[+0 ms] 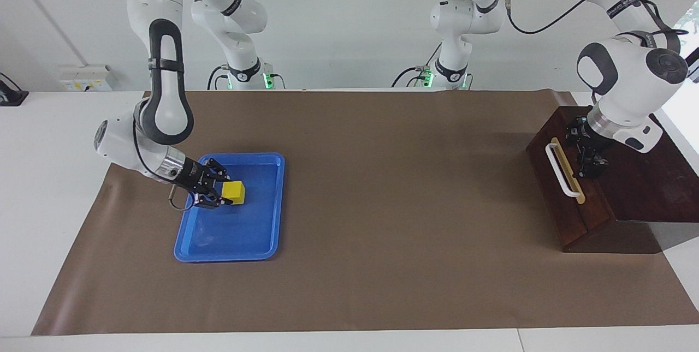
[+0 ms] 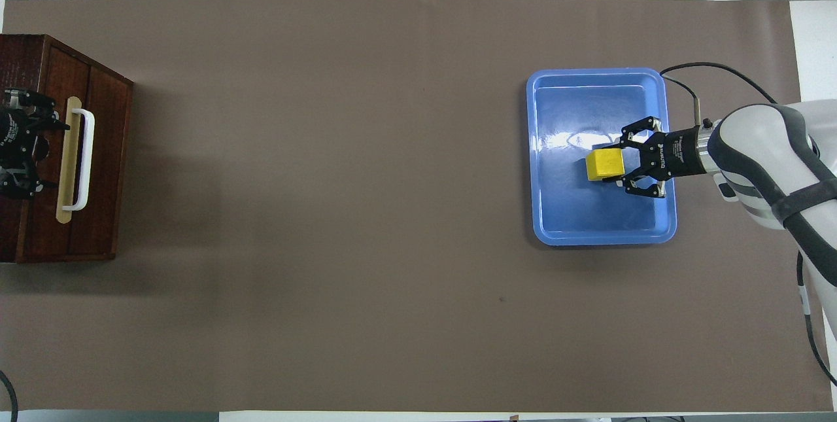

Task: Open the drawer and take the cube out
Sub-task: 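Release the cube in the tray and withdraw the right gripper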

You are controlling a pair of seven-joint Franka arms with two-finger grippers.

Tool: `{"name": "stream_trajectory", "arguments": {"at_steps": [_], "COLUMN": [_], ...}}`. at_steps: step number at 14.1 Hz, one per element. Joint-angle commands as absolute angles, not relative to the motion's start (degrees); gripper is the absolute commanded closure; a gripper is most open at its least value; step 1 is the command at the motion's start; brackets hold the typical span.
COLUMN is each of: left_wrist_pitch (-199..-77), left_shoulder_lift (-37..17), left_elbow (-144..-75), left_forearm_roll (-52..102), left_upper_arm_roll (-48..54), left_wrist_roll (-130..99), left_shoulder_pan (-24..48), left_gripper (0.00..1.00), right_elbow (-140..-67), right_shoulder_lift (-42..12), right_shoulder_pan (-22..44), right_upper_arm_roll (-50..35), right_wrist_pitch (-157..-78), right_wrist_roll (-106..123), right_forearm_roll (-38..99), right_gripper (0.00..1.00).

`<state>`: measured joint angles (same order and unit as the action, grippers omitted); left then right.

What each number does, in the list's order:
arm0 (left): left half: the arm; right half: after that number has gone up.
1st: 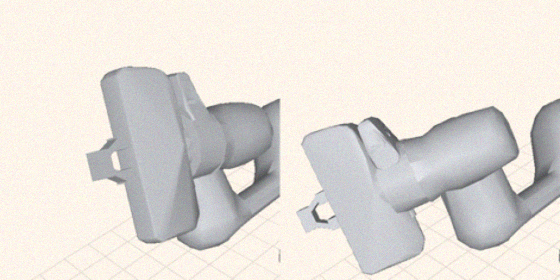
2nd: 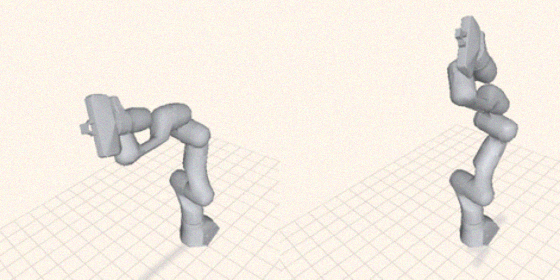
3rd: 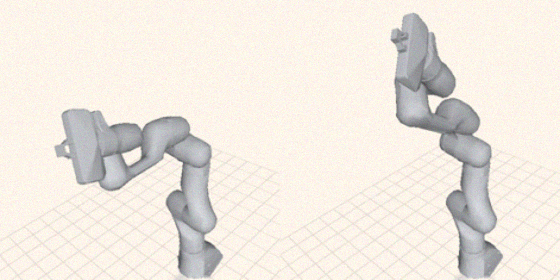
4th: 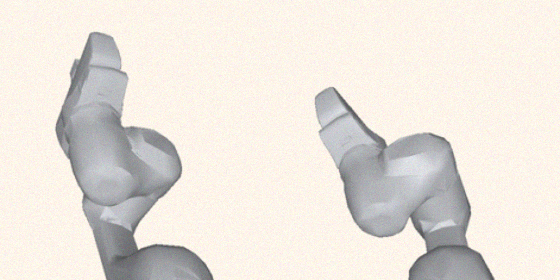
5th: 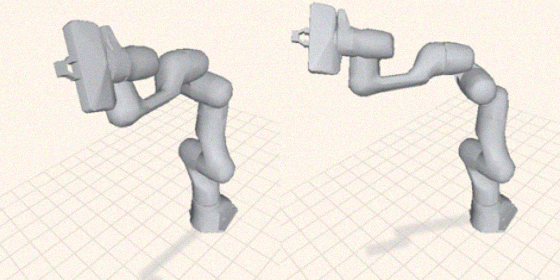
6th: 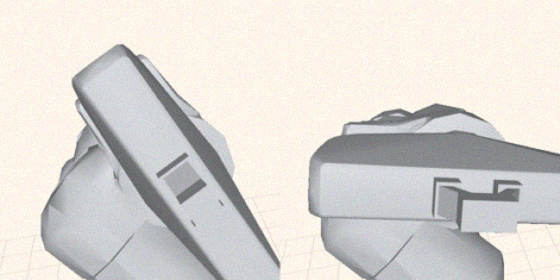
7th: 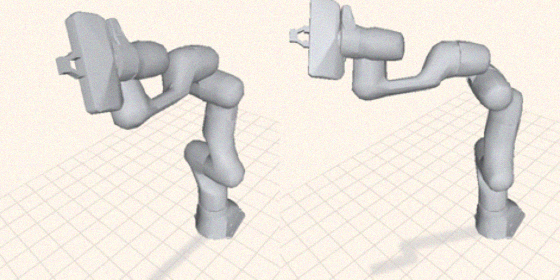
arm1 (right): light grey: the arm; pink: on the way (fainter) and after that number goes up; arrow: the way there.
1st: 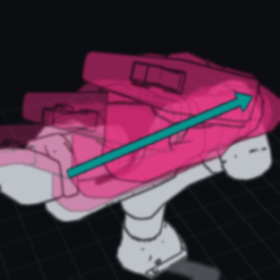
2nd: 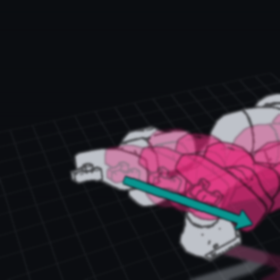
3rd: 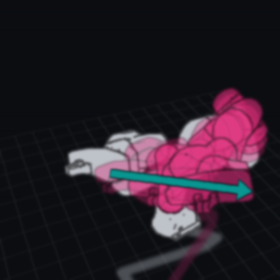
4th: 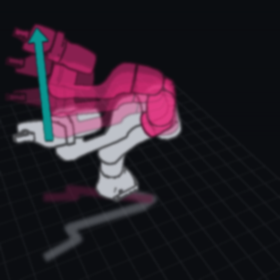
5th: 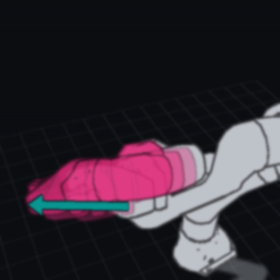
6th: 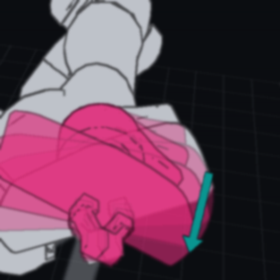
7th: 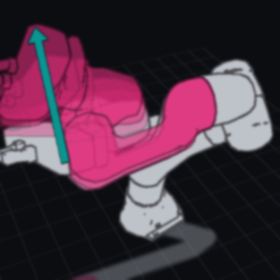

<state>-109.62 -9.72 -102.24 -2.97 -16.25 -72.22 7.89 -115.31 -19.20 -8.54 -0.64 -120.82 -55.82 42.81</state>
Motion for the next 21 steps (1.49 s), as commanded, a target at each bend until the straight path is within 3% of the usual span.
{"name": "stream_trajectory", "arguments": {"at_steps": [1, 2, 3, 4, 5, 8, 10, 15, 21], "left_wrist_pitch": [-109.95, -109.78, -108.47, -106.11, -103.13, -98.36, -94.16, -85.44, -85.69], "left_shoulder_lift": [-7.4, -5.56, -4.67, -4.05, -2.65, 0.86, 3.42, 3.69, 4.4], "left_elbow": [-101.78, -101.95, -101.87, -101.6, -101.43, -100.99, -100.55, -97.29, -96.68], "left_forearm_roll": [-4.4, -3.7, -1.78, -0.54, -0.27, 0.88, 2.97, 3.61, 1.93], "left_upper_arm_roll": [-15.57, -15.12, -14.33, -11.54, -7.16, -0.1, 0.79, 0.79, 1.05], "left_wrist_roll": [-64.27, -61.38, -56.74, -51.38, -45.67, -33.27, -22.82, -4.41, 0.88], "left_shoulder_pan": [7.12, 7.03, 6.94, 6.16, 3.54, 1.85, 1.67, 1.58, 1.32], "left_gripper": [0.0, 0.0, 0.0, 0.0, 0.0, 0.0, 0.0, 0.0, 0.0], "right_elbow": [-117.69, -117.6, -117.51, -117.16, -116.81, -114.53, -113.56, -103.72, -102.75], "right_shoulder_lift": [-17.49, -17.49, -17.49, -17.32, -17.05, -13.2, -7.59, -3.87, 2.8], "right_shoulder_pan": [-8.79, -8.35, -7.83, -7.65, -7.73, -7.65, -6.95, -5.27, -3.08], "right_upper_arm_roll": [-1.14, -1.14, -1.14, -1.14, -1.06, -0.88, -0.88, -1.49, -1.58], "right_wrist_pitch": [-122.43, -122.34, -122.26, -121.73, -120.95, -115.94, -113.13, -101.96, -93.98], "right_wrist_roll": [-53.53, -53.61, -53.7, -53.88, -53.88, -55.71, -56.34, -54.76, -29.58], "right_forearm_roll": [44.56, 44.56, 44.47, 44.47, 44.39, 43.51, 38.18, 23.67, 12.23], "right_gripper": [1.0, 0.81, 0.31, 0.1, 0.04, 0.0, 0.0, 0.0, 0.0]}}
